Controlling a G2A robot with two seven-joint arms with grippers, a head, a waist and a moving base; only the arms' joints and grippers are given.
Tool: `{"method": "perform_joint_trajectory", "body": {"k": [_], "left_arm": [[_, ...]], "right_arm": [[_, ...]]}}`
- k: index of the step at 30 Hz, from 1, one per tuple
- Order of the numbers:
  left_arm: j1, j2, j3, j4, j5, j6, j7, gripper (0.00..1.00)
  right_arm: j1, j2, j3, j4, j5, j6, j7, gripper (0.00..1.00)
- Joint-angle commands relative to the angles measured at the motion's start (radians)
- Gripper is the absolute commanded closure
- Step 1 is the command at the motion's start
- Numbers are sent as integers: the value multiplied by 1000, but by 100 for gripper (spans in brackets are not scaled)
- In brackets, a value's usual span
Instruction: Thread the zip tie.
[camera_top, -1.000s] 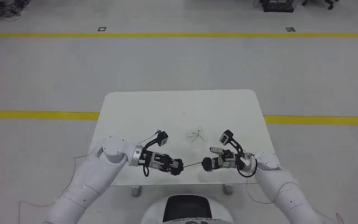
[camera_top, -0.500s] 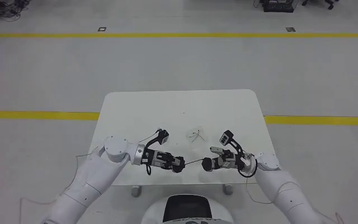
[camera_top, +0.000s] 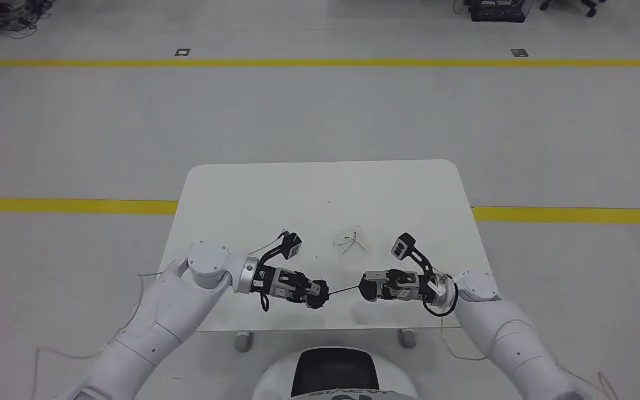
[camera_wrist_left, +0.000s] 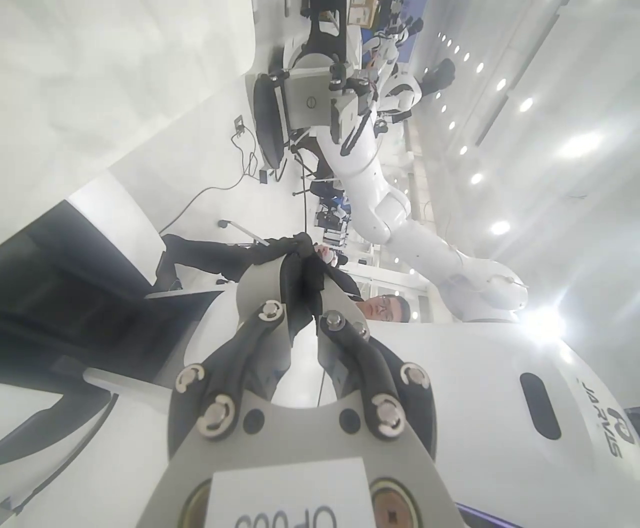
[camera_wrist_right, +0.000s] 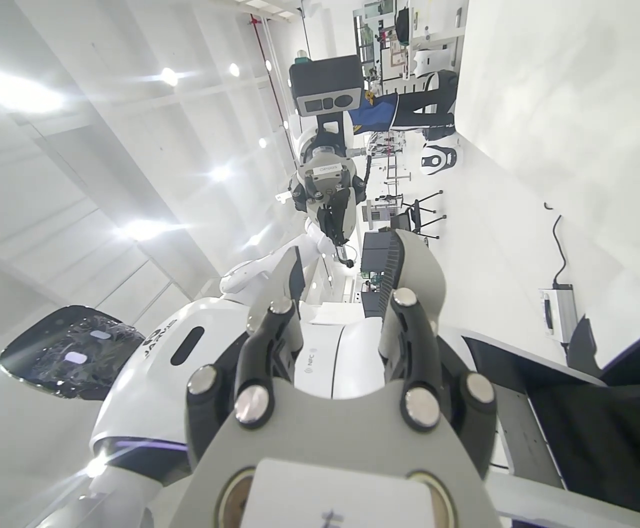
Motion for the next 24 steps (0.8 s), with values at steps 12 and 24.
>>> {"method": "perform_joint_trajectory", "body": {"k": [12,24], "left_arm": [[-28,1,43,27,-38,6,-38,100],[-45,5,70,40,-51,0,-27,100]], "right_arm": [[3,10,-22,-25,-34,0,0,75],[-7,21,-27,-46,-35,0,0,88]]}}
